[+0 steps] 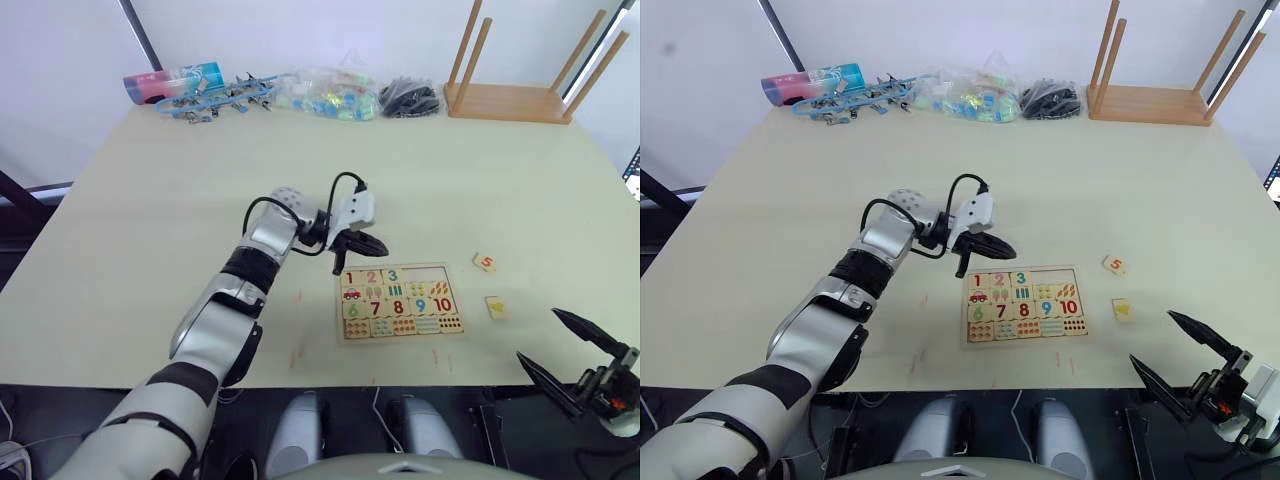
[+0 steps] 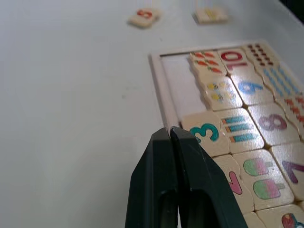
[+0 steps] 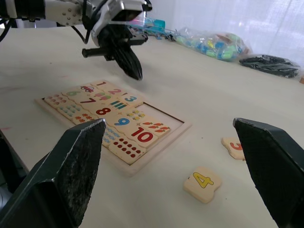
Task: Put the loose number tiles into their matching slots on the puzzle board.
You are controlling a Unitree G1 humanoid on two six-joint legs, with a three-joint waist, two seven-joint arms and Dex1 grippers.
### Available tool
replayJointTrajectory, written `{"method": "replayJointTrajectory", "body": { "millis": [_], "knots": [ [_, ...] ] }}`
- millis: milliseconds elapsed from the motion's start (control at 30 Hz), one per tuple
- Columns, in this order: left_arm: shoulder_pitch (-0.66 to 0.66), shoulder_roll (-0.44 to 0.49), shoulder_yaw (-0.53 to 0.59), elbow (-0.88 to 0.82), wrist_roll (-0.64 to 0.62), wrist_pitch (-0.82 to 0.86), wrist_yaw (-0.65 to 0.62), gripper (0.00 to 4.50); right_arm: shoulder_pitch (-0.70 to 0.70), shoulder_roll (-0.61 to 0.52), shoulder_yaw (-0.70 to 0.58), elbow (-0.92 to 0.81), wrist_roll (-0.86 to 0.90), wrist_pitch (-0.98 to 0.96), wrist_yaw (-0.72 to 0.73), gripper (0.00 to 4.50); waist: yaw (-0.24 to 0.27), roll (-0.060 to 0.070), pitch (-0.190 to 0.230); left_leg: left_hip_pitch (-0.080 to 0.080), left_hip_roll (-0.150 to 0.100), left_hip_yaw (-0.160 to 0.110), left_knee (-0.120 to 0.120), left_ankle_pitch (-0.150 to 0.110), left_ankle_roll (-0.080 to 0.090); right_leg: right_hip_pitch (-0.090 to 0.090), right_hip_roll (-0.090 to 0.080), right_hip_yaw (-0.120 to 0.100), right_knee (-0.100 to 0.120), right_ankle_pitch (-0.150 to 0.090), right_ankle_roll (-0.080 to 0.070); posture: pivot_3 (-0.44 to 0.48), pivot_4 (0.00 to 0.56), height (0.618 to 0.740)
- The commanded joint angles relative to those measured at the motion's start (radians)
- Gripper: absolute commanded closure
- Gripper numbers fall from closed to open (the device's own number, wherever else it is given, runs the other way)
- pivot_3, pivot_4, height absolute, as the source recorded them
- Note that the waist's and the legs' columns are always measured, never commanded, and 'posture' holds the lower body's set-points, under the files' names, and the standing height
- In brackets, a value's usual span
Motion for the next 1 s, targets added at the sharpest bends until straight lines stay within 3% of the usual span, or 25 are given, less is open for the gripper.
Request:
{"method": "replayJointTrajectory", "body": {
  "millis": [33, 333, 633, 700, 833, 933, 967, 1000],
  "knots": [
    [0.037, 0.021, 0.045, -0.101, -0.057, 0.068, 0.011, 4.41, -0.002, -0.009, -0.016, 0.002, 0.002, -0.012, 0.003, 0.0, 0.0, 0.0, 0.0, 0.0, 0.0, 0.0, 0.0, 0.0, 0.0, 0.0, 0.0, 0.0, 0.0, 0.0, 0.0, 0.0, 0.15, 0.737],
    [0.322, 0.139, 0.173, -0.403, -0.117, 0.146, 0.19, 4.41, -0.045, -0.043, -0.031, 0.069, -0.021, 0.02, -0.036, 0.0, 0.002, 0.0, 0.0, 0.002, 0.001, 0.0, 0.0, 0.0, 0.0, 0.0, 0.0, 0.0, 0.004, 0.0, 0.0, 0.0, 0.15, 0.737],
    [0.614, 0.201, 0.379, -0.635, -0.288, 0.198, 0.311, 4.41, -0.068, -0.068, -0.049, 0.097, -0.047, 0.062, -0.087, 0.0, 0.0, 0.0, 0.0, 0.003, 0.002, 0.0, 0.0, 0.0, 0.0, 0.0, -0.004, 0.0, 0.006, 0.0, -0.001, 0.0, 0.15, 0.737],
    [0.656, 0.217, 0.402, -0.657, -0.308, 0.19, 0.32, 3.88, -0.071, -0.072, -0.052, 0.11, -0.046, 0.063, -0.083, 0.0, 0.001, 0.0, 0.0, 0.003, 0.002, 0.0, 0.0, 0.0, 0.0, 0.0, -0.004, -0.001, 0.007, -0.001, -0.002, 0.0, 0.15, 0.737],
    [0.735, 0.246, 0.424, -0.695, -0.326, 0.165, 0.325, 2.19, -0.081, -0.077, -0.058, 0.136, -0.045, 0.063, -0.078, 0.0, 0.001, 0.0, 0.0, 0.004, 0.002, 0.001, 0.0, 0.0, 0.0, 0.0, -0.004, 0.0, 0.007, -0.001, -0.002, 0.0, 0.15, 0.737],
    [0.883, 0.286, 0.511, -0.744, -0.361, 0.115, 0.312, 1.03, -0.099, -0.086, -0.06, 0.174, -0.039, 0.067, -0.065, 0.0, -0.007, 0.0, -0.001, 0.004, 0.003, 0.001, -0.001, 0.0, 0.0, 0.0, -0.005, 0.0, 0.007, -0.001, -0.003, 0.0, 0.15, 0.737],
    [0.924, 0.294, 0.535, -0.759, -0.382, 0.107, 0.3, 0.46, -0.104, -0.087, -0.06, 0.182, -0.038, 0.067, -0.06, 0.0, -0.01, 0.0, -0.001, 0.004, 0.003, 0.002, -0.002, 0.0, 0.0, -0.001, -0.005, 0.001, 0.007, -0.002, -0.003, 0.0, 0.15, 0.737],
    [0.953, 0.297, 0.55, -0.774, -0.397, 0.104, 0.301, 0.22, -0.106, -0.089, -0.062, 0.189, -0.036, 0.066, -0.055, 0.0, -0.011, 0.0, -0.001, 0.005, 0.003, 0.002, -0.002, 0.0, 0.0, 0.0, -0.005, 0.0, 0.007, -0.002, -0.004, 0.0, 0.15, 0.737]
  ]
}}
